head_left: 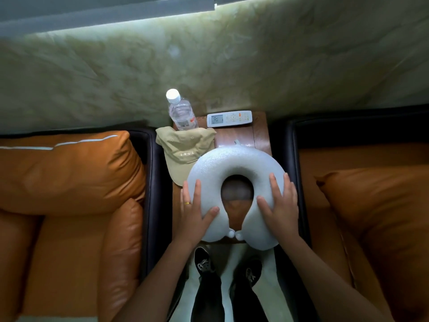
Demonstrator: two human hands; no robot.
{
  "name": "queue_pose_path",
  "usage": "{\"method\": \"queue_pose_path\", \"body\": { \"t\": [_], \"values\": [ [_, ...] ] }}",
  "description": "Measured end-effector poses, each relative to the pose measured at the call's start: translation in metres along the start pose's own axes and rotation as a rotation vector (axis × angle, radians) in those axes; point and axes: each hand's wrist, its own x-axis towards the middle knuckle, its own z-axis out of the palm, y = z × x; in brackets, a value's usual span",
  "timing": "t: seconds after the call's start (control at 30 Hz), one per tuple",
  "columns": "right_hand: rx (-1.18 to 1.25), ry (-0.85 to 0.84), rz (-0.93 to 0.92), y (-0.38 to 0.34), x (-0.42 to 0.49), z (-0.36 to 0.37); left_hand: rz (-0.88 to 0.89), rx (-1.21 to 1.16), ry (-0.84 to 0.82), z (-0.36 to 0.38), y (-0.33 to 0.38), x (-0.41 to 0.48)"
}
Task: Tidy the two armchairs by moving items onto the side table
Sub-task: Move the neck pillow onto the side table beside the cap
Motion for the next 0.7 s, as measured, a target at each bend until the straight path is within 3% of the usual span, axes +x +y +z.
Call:
{"method": "queue_pose_path", "body": {
  "t": [0.13, 0.27, 0.33, 0.53, 0.7],
  "values": [
    [-0.058, 0.005, -0.043, -0.003, 0.008, -0.008, 0.001, 0.155, -0.051, -0.012, 0.016, 0.011],
    [-0.194, 0.022, -0.234, -0.023, 0.046, -0.01, 0.24, 0.403, 0.076, -0.019, 0.044, 0.051],
    [-0.253, 0.019, -0.242, -0.03, 0.058, -0.007, 0.274, 0.529, 0.09, -0.015, 0.051, 0.066],
    [-0.278, 0.035, -0.24, -0.029, 0.058, -0.008, 0.286, 0.504, 0.12, -0.012, 0.045, 0.066],
    [-0.117, 0.081, -0.12, -0.008, 0.024, -0.012, 0.154, 0.255, 0.132, -0.016, 0.026, 0.04]
  ]
}}
